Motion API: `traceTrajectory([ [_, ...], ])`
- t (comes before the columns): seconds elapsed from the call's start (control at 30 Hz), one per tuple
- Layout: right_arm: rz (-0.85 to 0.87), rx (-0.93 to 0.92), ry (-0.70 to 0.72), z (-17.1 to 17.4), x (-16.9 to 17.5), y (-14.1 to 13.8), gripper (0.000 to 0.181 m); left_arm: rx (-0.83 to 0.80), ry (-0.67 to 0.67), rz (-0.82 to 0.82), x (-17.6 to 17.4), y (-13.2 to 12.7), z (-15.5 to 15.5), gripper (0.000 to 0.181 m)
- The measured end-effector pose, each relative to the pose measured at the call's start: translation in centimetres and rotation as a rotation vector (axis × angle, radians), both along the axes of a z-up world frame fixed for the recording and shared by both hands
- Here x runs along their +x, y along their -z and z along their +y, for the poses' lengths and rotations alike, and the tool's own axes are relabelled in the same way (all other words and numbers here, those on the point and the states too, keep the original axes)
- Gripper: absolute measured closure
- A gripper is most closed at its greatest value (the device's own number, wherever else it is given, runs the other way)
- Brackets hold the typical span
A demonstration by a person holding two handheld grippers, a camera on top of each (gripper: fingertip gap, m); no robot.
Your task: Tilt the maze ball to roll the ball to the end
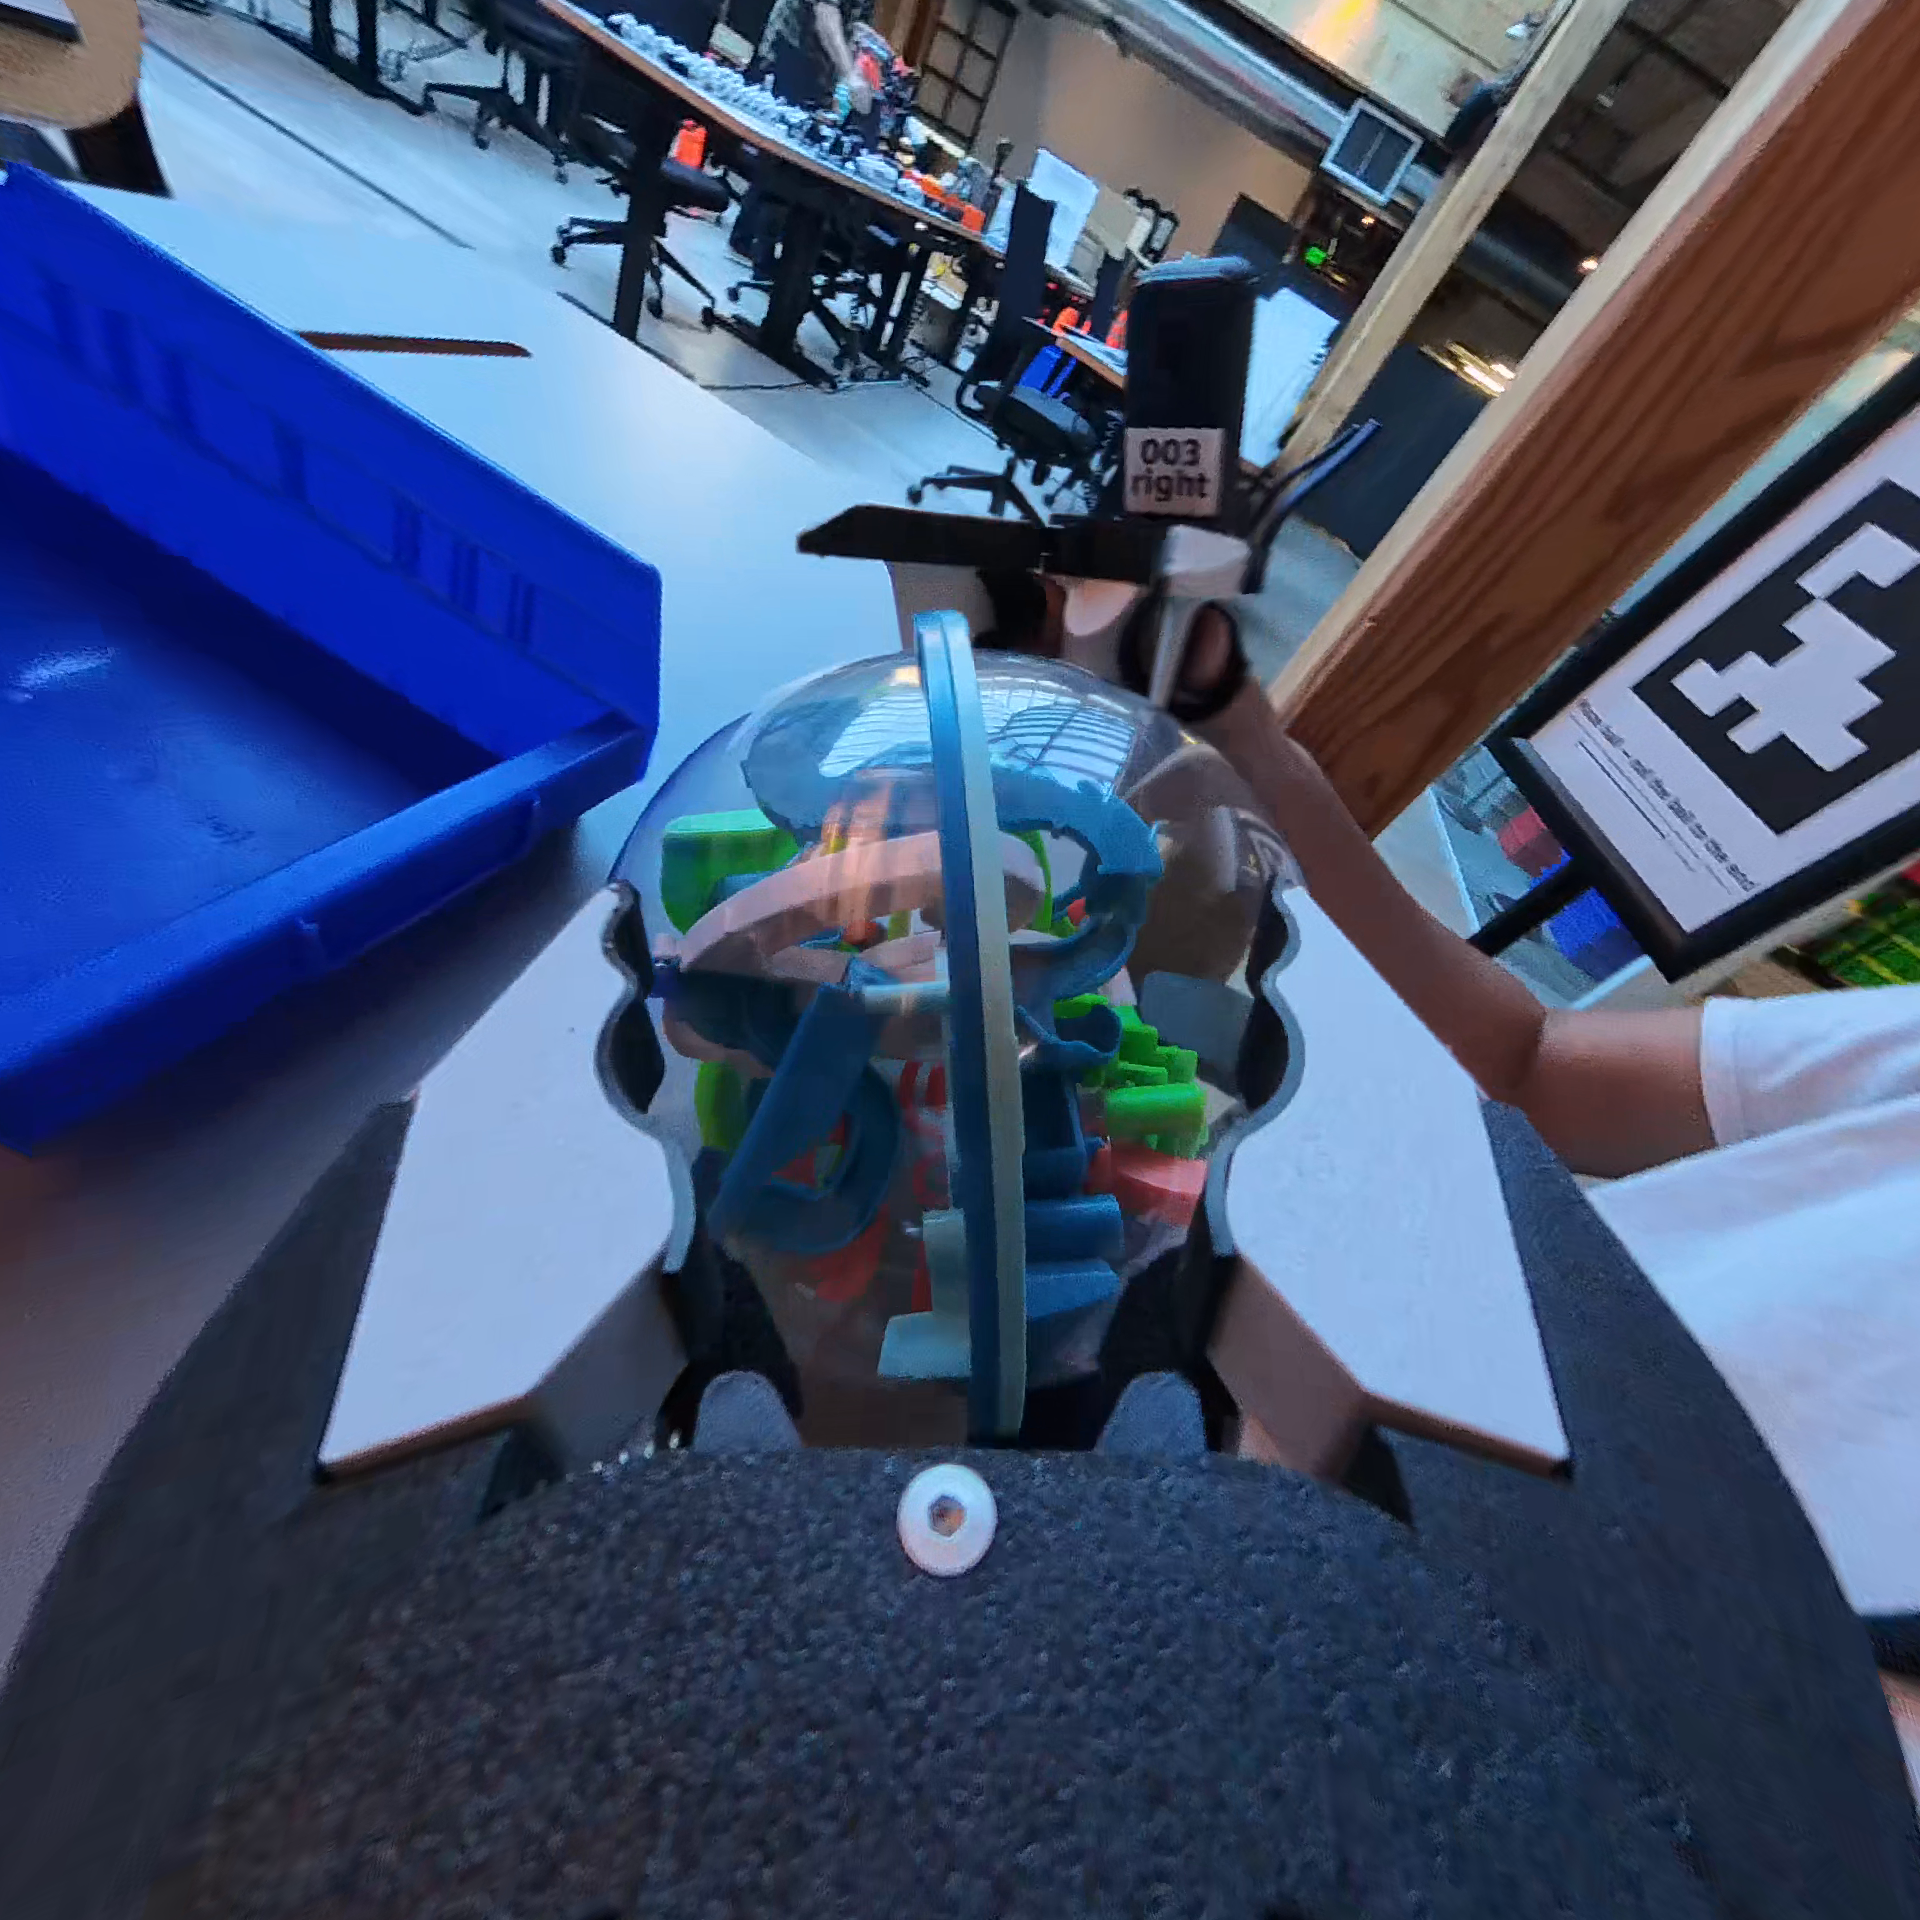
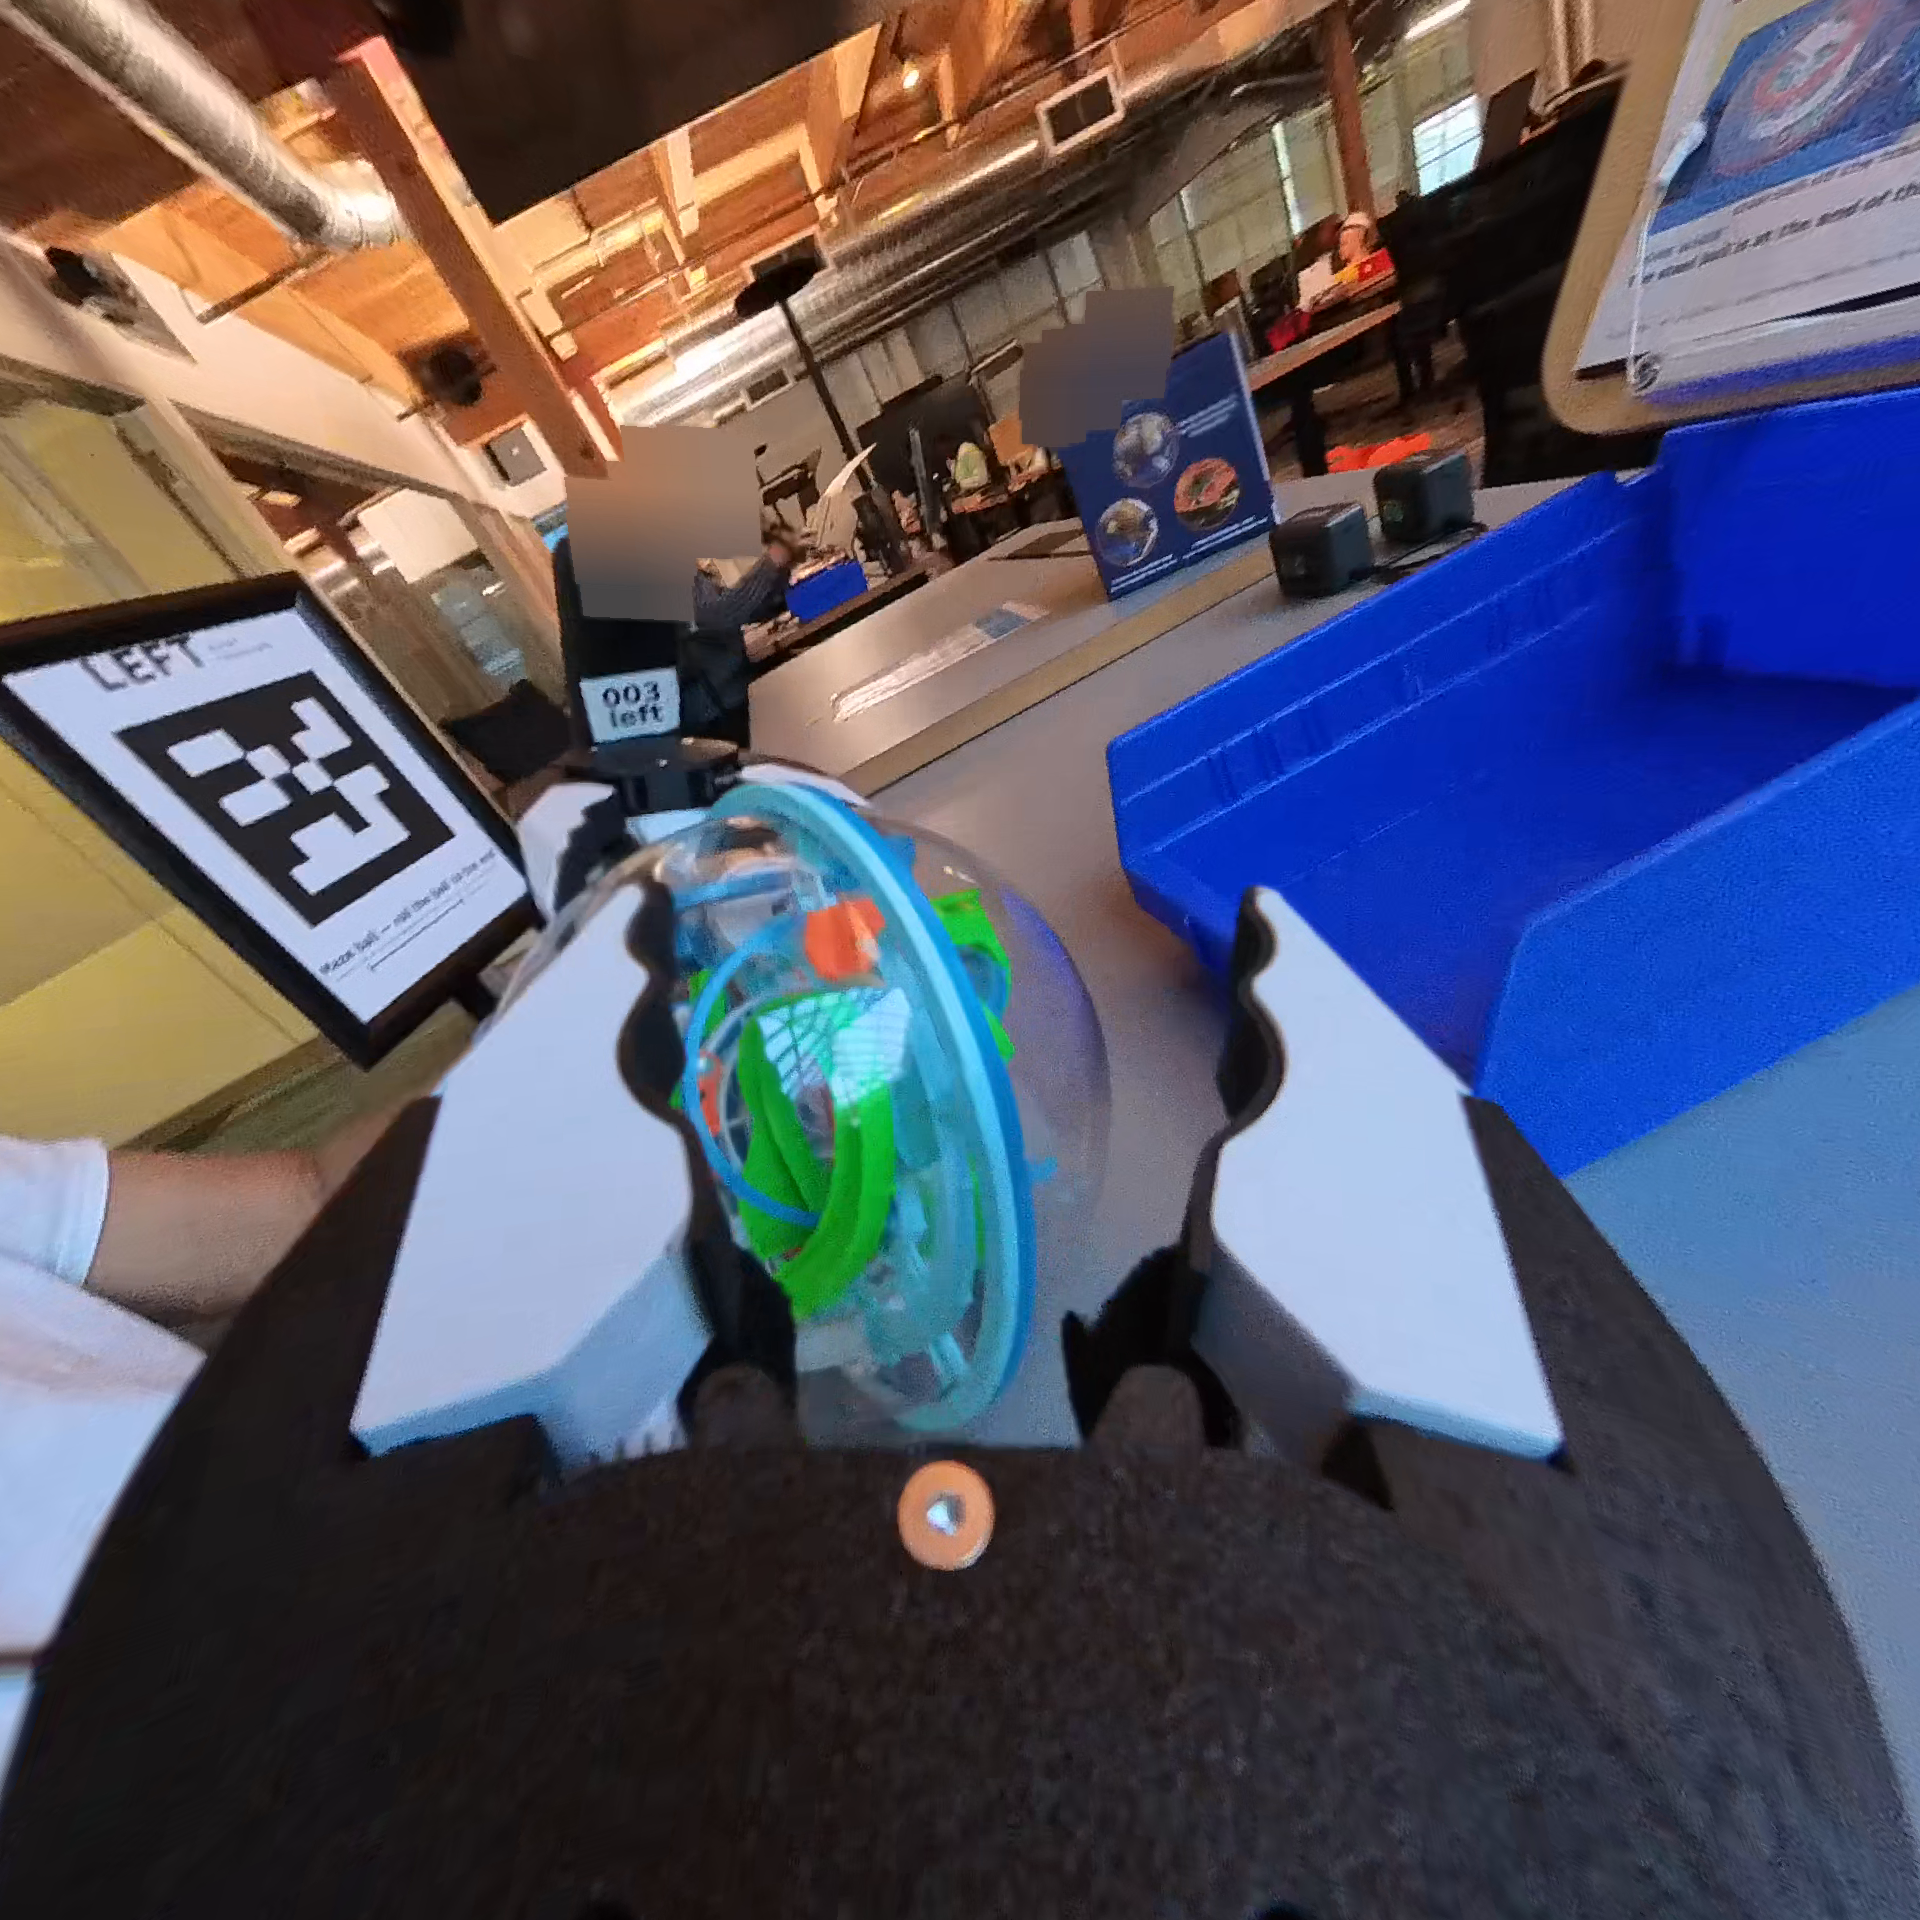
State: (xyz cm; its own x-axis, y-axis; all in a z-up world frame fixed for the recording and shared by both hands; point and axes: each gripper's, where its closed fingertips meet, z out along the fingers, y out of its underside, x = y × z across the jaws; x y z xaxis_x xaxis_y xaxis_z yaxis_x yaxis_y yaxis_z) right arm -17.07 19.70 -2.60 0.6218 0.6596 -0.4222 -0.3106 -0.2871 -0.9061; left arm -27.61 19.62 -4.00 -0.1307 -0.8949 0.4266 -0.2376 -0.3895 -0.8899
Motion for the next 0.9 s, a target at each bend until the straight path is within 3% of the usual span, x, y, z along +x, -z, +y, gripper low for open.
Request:
traceTrajectory([
  [0.03, -0.014, -0.002, -0.041, -0.4, -0.3, 0.8, 0.089, -0.021, 0.012, -0.039, -0.7, -0.5, 0.4, 0.079],
  [0.07, -0.011, 0.003, -0.103, -0.9, -1.1, 1.4, 0.093, -0.051, 0.034, -0.104, -1.6, -1.3, 0.7, 0.117],
  [0.1, 0.020, 0.023, -0.167, -1.2, -2.1, 1.7, 0.092, -0.065, 0.054, -0.145, -2.2, -1.6, 1.1, 0.173],
  [0.17, 0.134, 0.048, -0.272, -2.2, -3.6, 1.5, 0.096, -0.057, 0.030, -0.147, -2.4, -0.9, 2.0, 0.175],
  [0.27, 0.212, 0.050, -0.281, -1.9, -3.3, 1.4, 0.107, -0.080, 0.037, -0.165, -2.5, -0.8, 2.1, 0.175],
  [0.3, 0.232, 0.027, -0.288, -1.8, -3.0, 1.4, 0.121, -0.088, 0.043, -0.163, -2.6, -0.8, 2.1, 0.175],
  [0.33, 0.248, 0.004, -0.302, -1.9, -2.6, 1.3, 0.159, -0.093, 0.040, -0.154, -2.7, -0.7, 2.2, 0.174],
  [0.37, 0.235, -0.017, -0.331, -2.1, -2.5, 1.6, 0.171, -0.088, 0.023, -0.133, -2.7, -0.4, 2.5, 0.174],
  [0.57, 0.191, -0.037, -0.282, -1.6, -2.3, 1.8, 0.173, -0.079, -0.036, -0.116, -2.6, 0.4, 3.2, 0.172],
  [0.77, 0.125, -0.087, -0.208, -0.9, -1.5, 2.3, 0.173, -0.159, -0.001, -0.093, -4.1, 0.6, 3.2, 0.139],
  [0.9, 0.131, -0.093, -0.206, -0.9, -0.8, 2.9, 0.173, -0.102, 0.053, 0.019, -5.5, 4.7, 0.8, 0.117],
])
